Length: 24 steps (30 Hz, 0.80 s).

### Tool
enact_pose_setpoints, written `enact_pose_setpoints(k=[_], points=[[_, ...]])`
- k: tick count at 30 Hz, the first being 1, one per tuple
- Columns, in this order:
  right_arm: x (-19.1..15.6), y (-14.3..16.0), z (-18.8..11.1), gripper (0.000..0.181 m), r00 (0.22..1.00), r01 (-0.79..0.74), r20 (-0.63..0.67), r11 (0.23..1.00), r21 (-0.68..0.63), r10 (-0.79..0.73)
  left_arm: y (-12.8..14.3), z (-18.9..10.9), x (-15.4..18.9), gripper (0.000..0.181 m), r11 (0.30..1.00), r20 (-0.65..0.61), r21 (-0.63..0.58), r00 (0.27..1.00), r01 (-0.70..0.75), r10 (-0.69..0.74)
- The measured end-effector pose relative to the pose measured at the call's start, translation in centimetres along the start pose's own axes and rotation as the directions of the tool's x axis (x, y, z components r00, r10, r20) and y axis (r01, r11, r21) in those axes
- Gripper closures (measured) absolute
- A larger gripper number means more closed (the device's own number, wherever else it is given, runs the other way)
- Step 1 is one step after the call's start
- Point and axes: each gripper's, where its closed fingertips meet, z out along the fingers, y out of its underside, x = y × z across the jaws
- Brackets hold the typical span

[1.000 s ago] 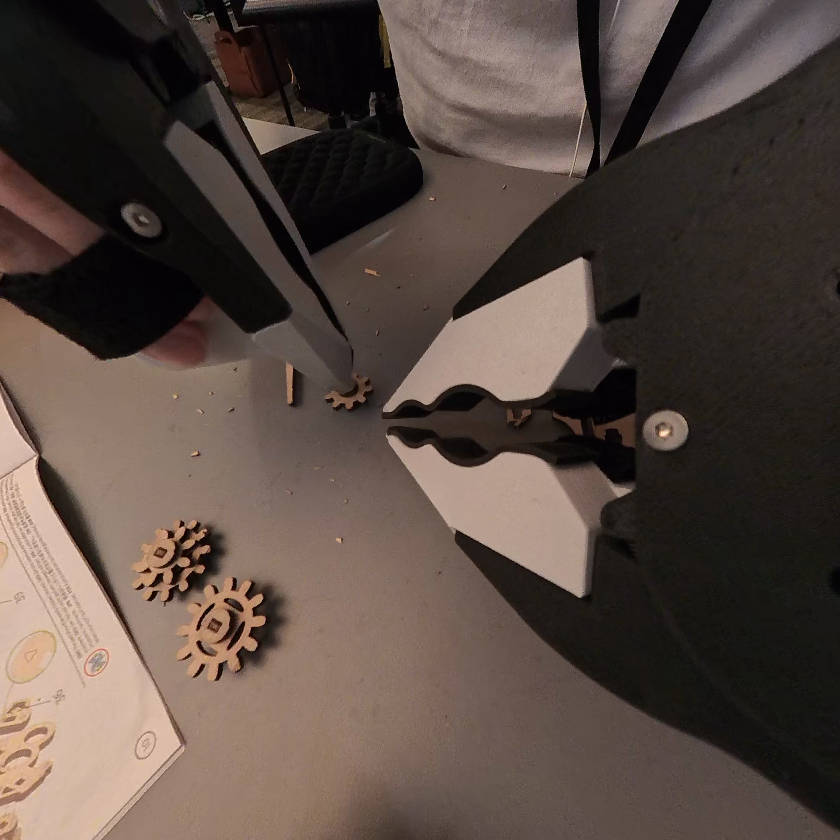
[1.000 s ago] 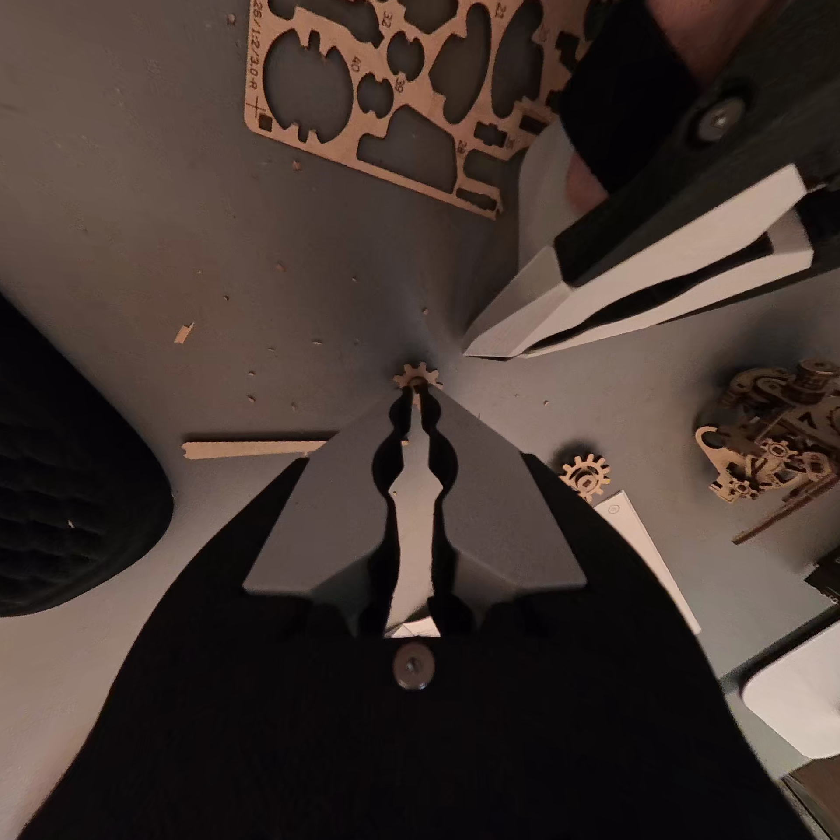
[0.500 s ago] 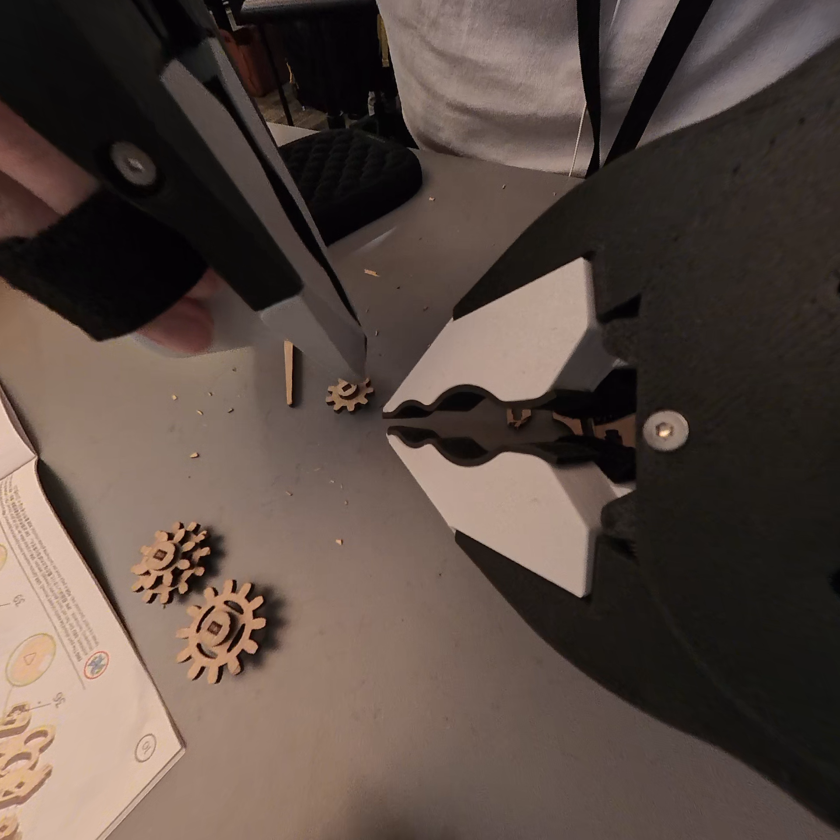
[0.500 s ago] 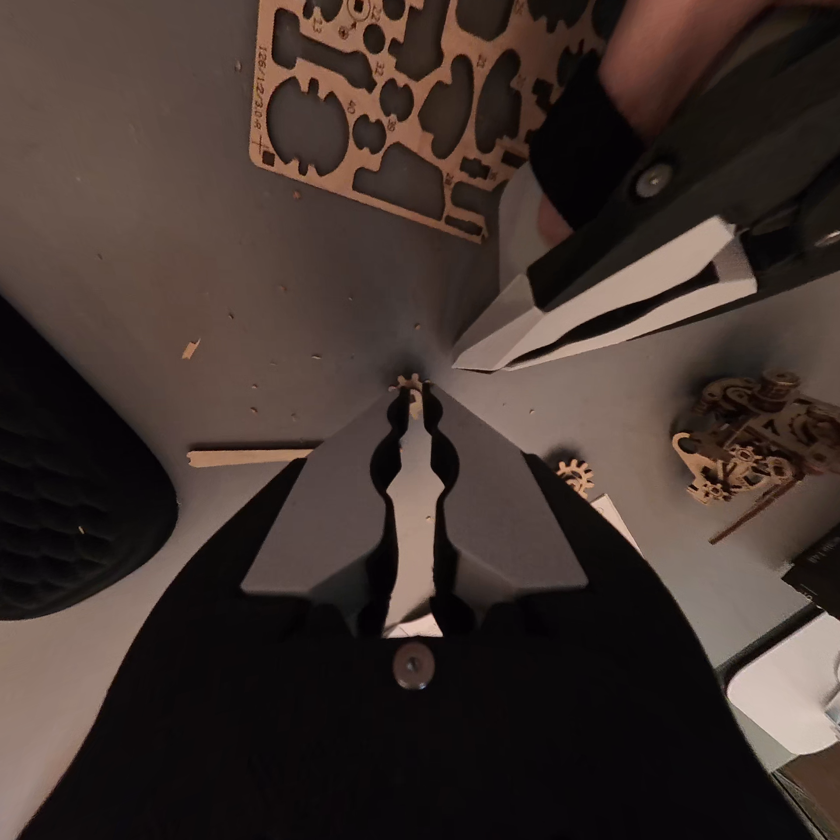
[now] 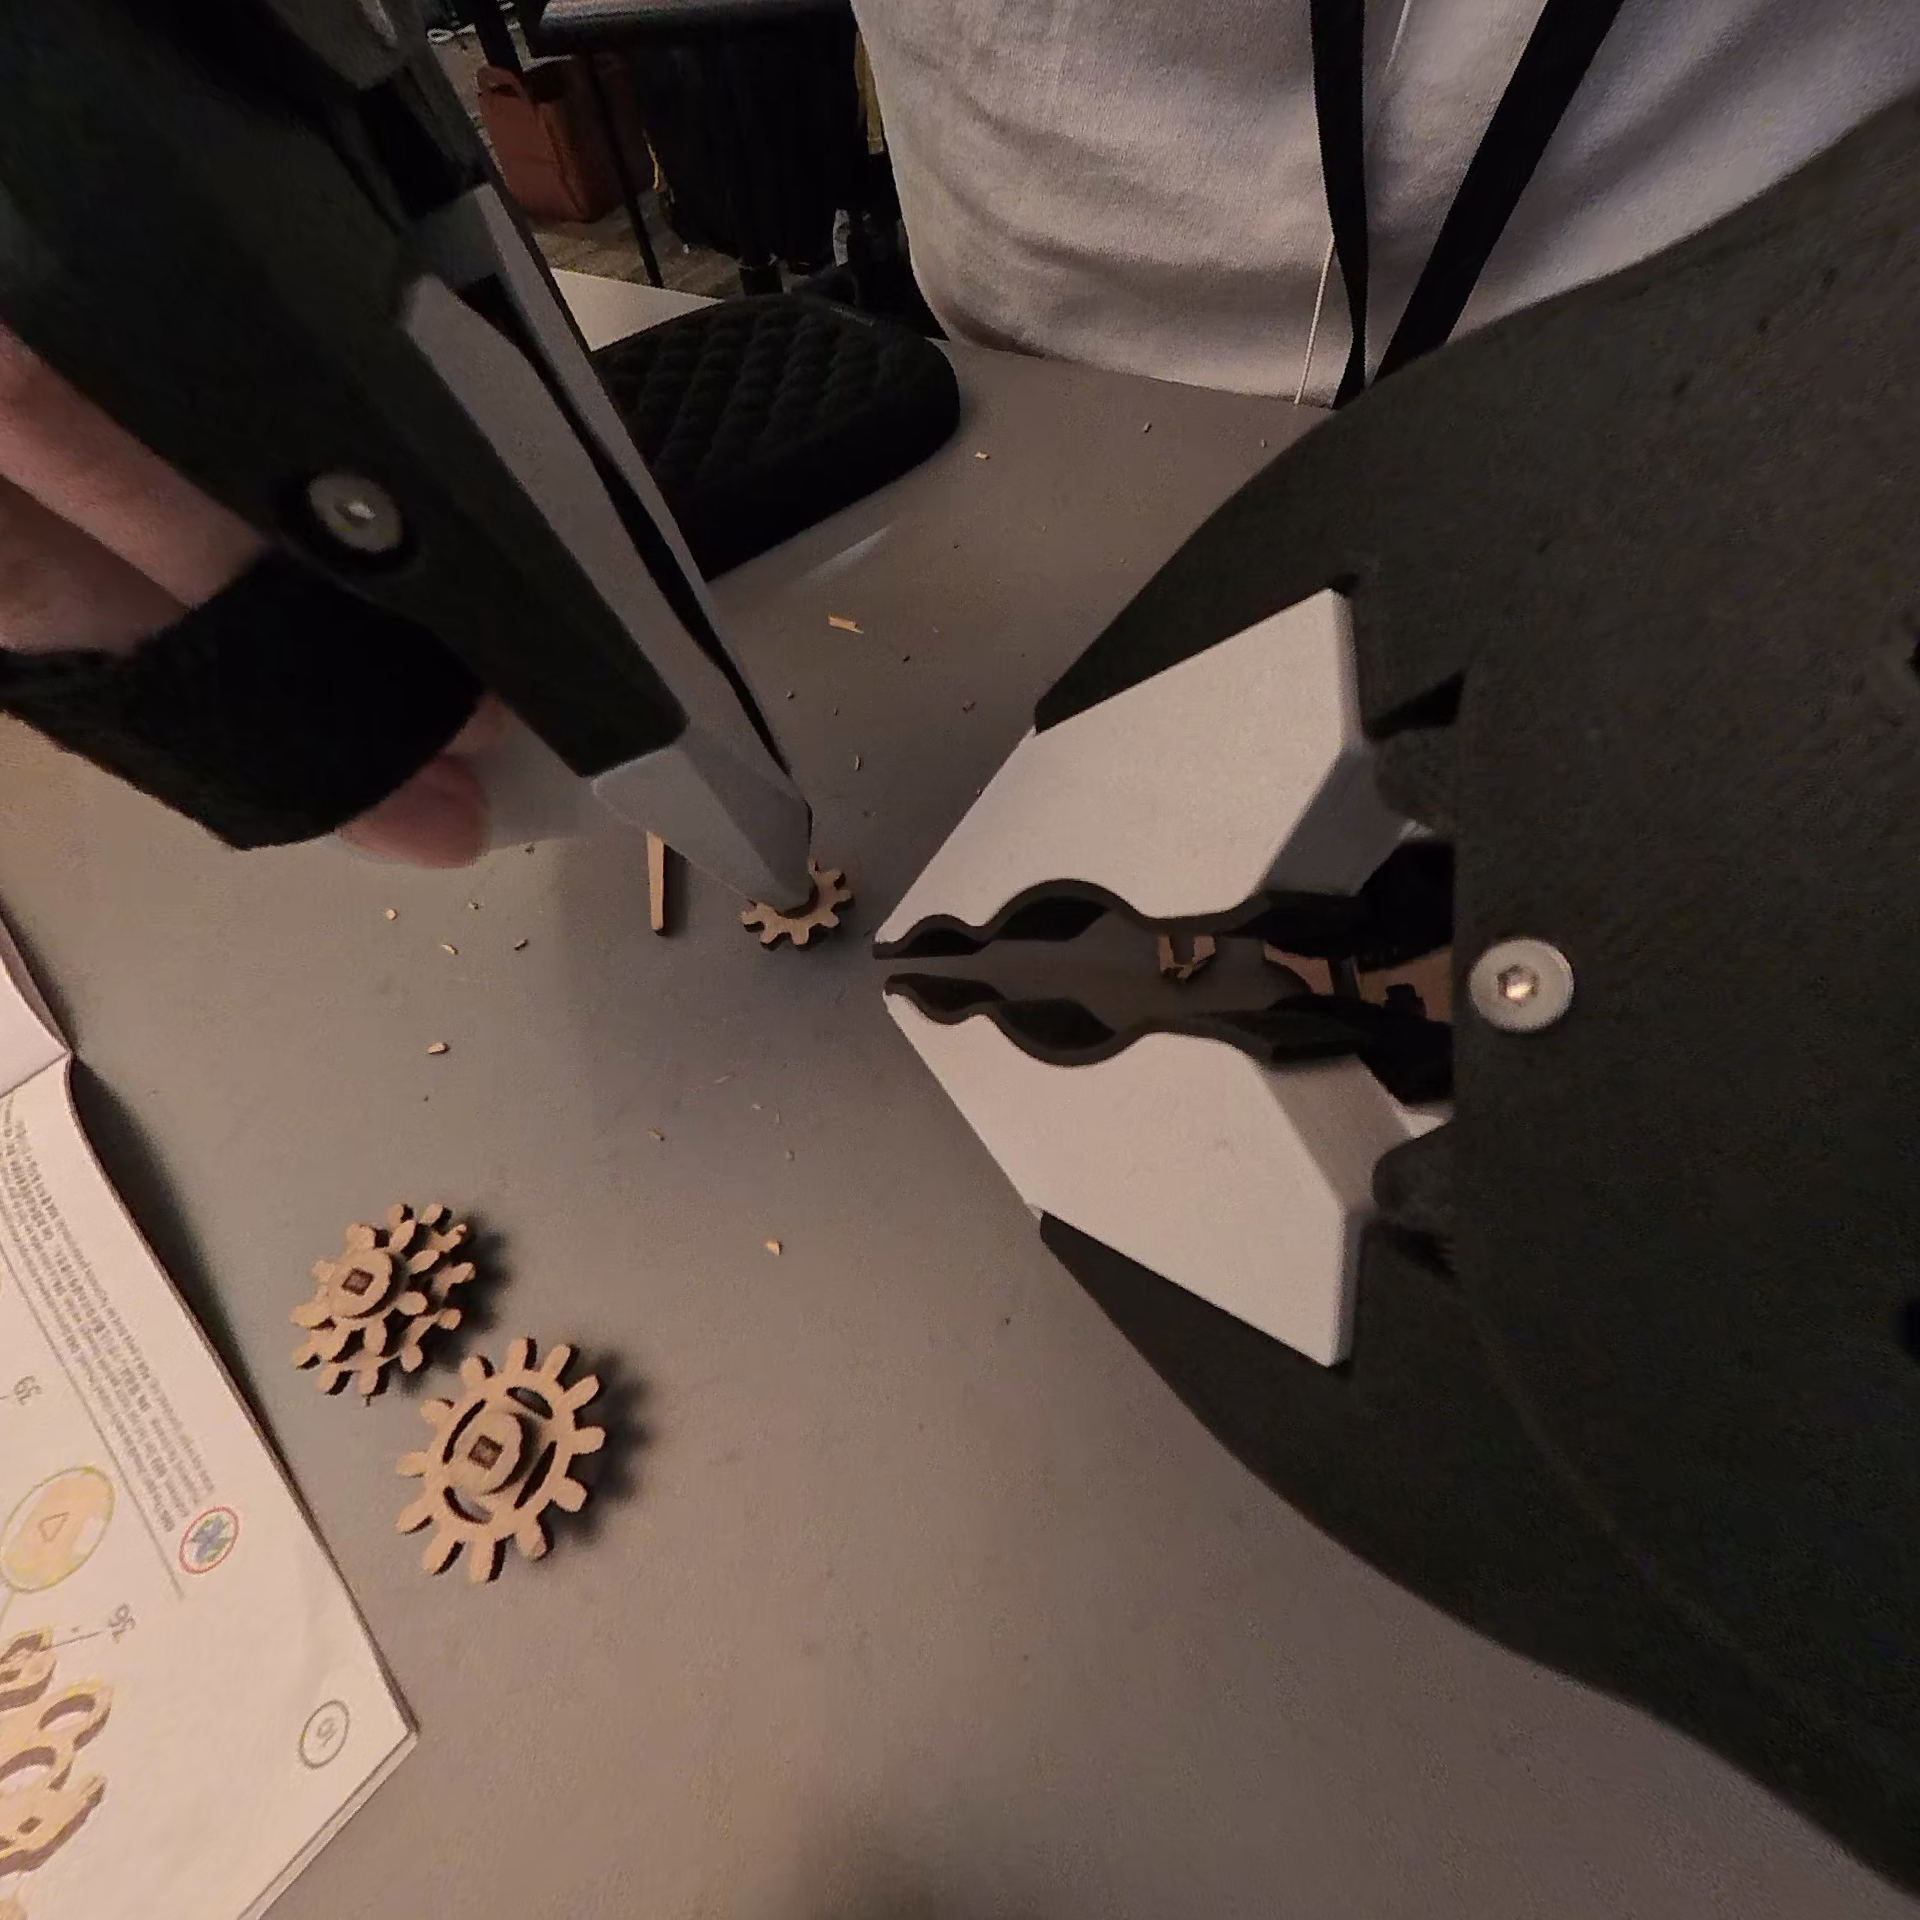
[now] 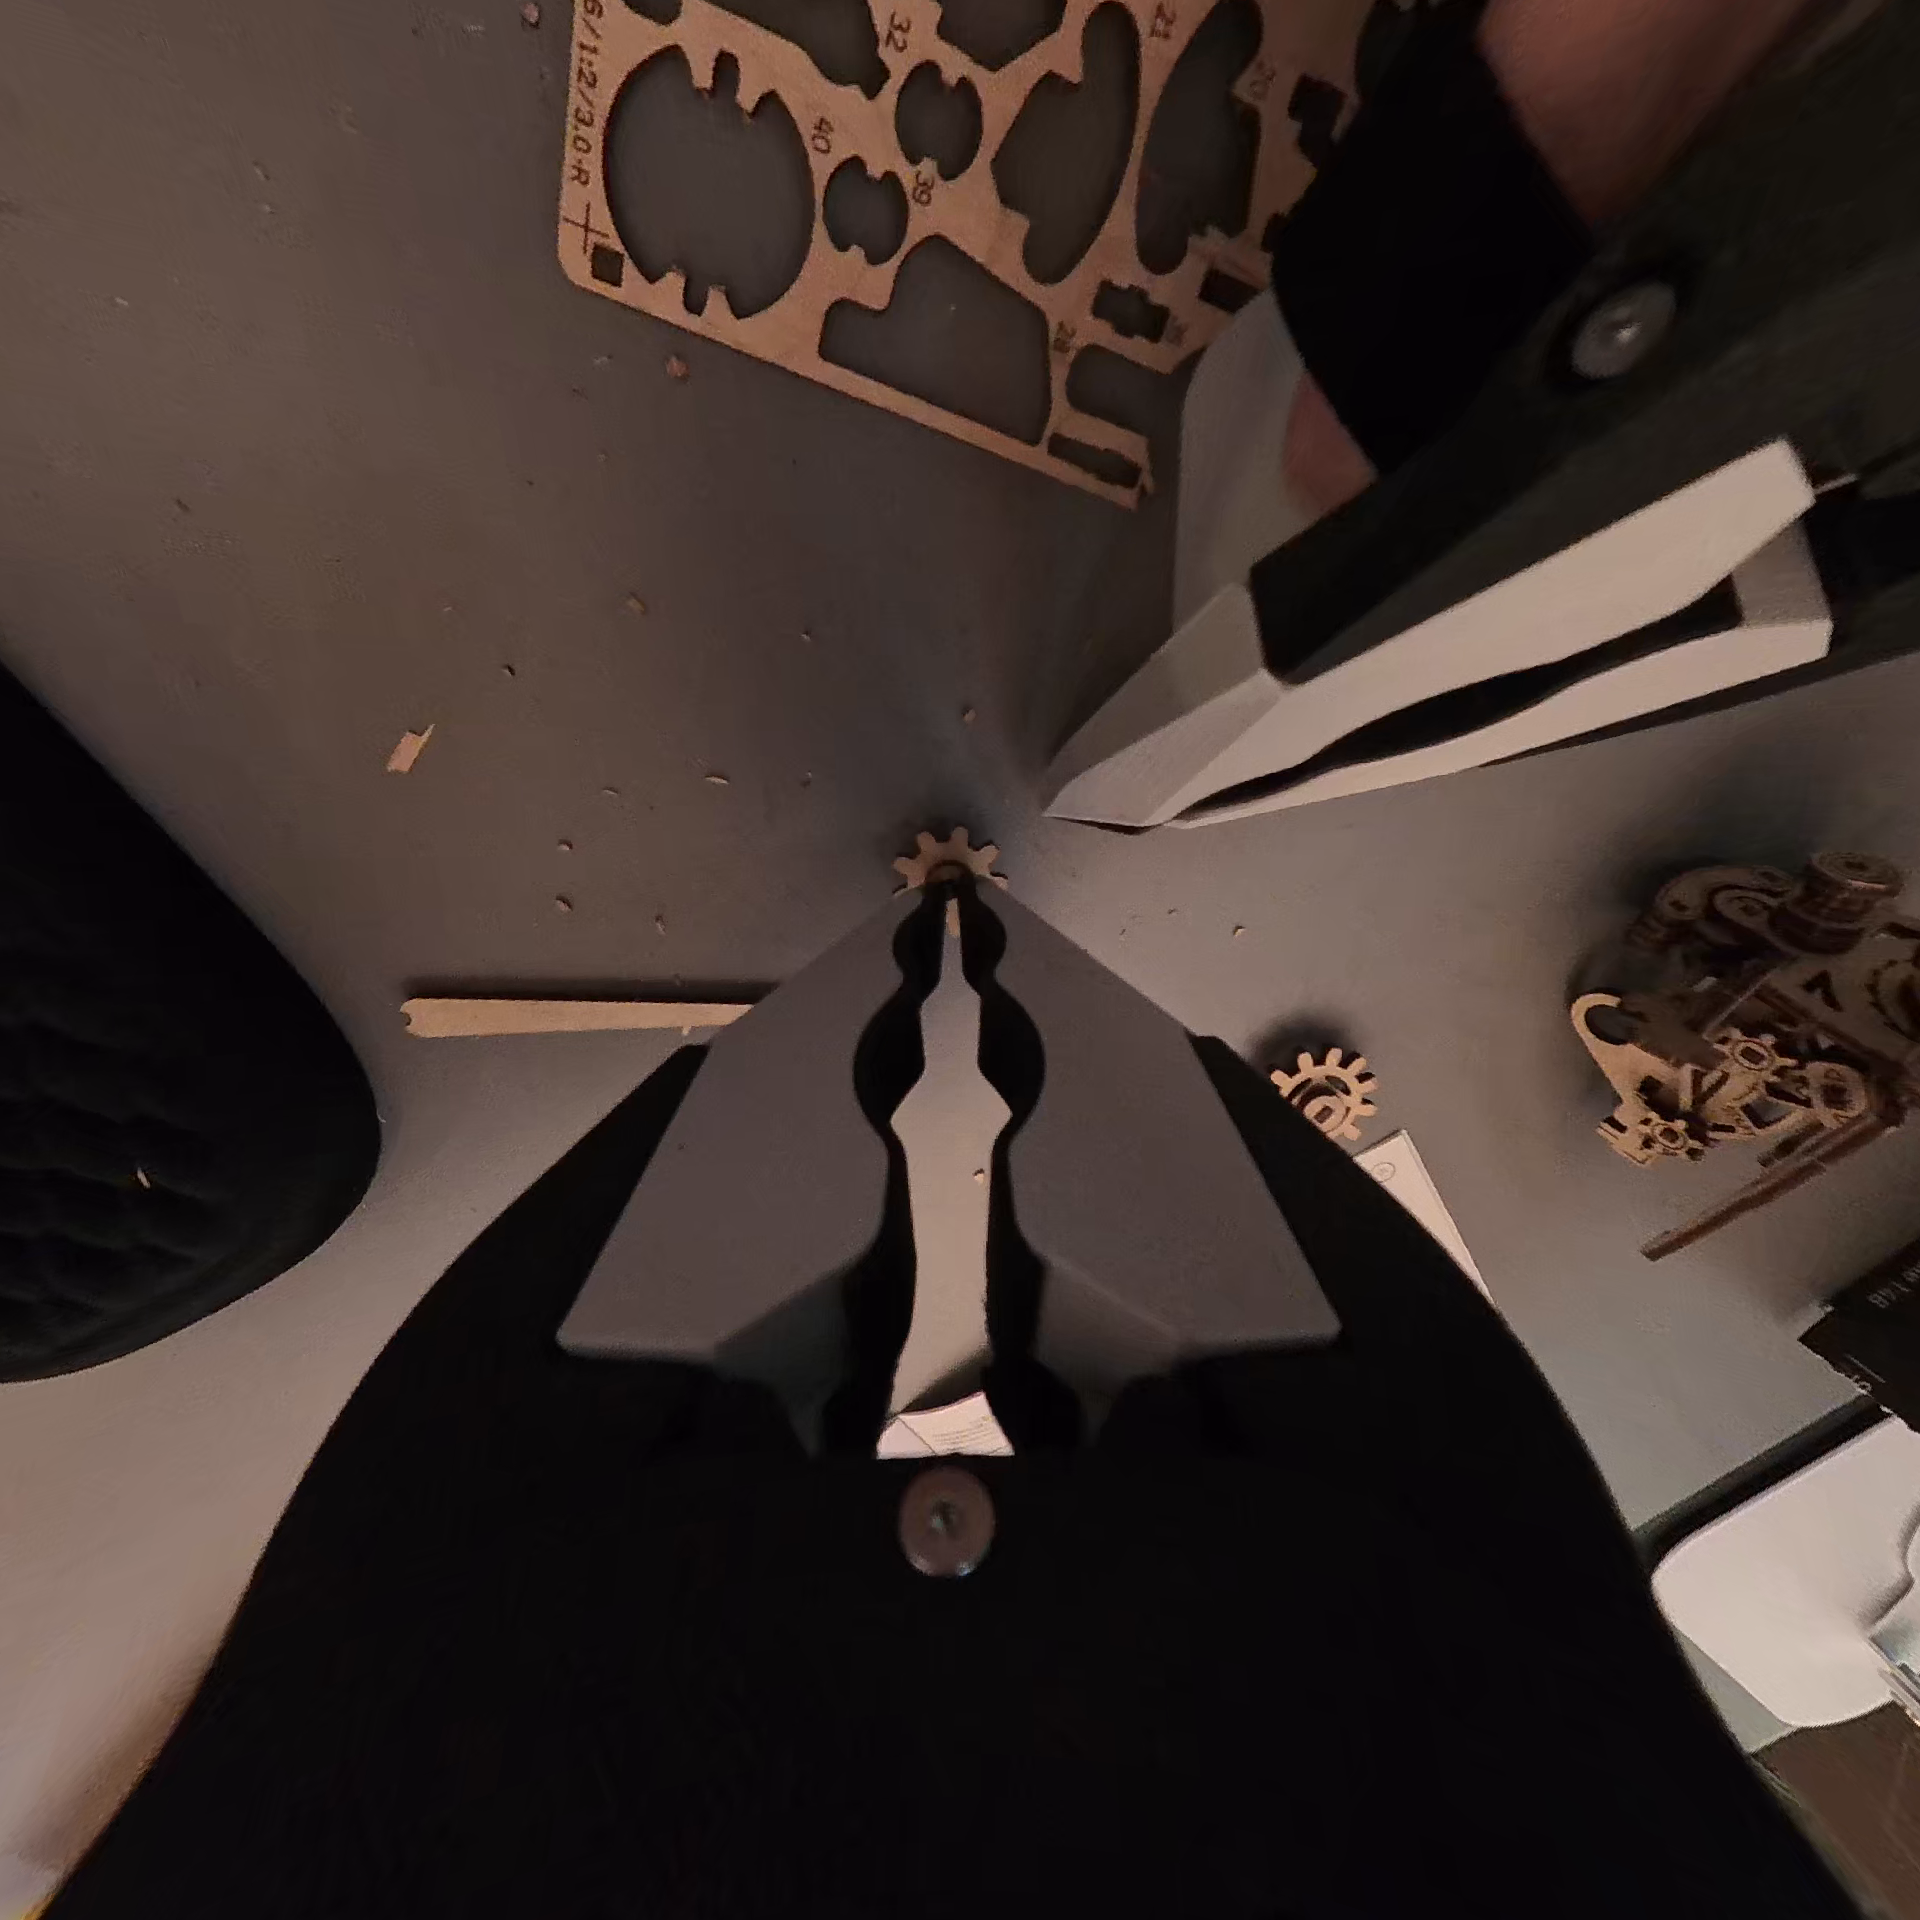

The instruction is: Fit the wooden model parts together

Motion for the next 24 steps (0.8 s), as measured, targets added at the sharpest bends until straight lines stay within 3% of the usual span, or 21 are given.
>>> enact_pose_setpoints(k=[24], points=[[-0.13, -0.15, 0.09, 0.180, 1.000, -0.011, -0.019, 0.997, -0.082, 0.010, -0.68, -0.88, -0.22, 0.180, 0.999, 0.001, 0.038, 1.000, 0.009, -0.009]])
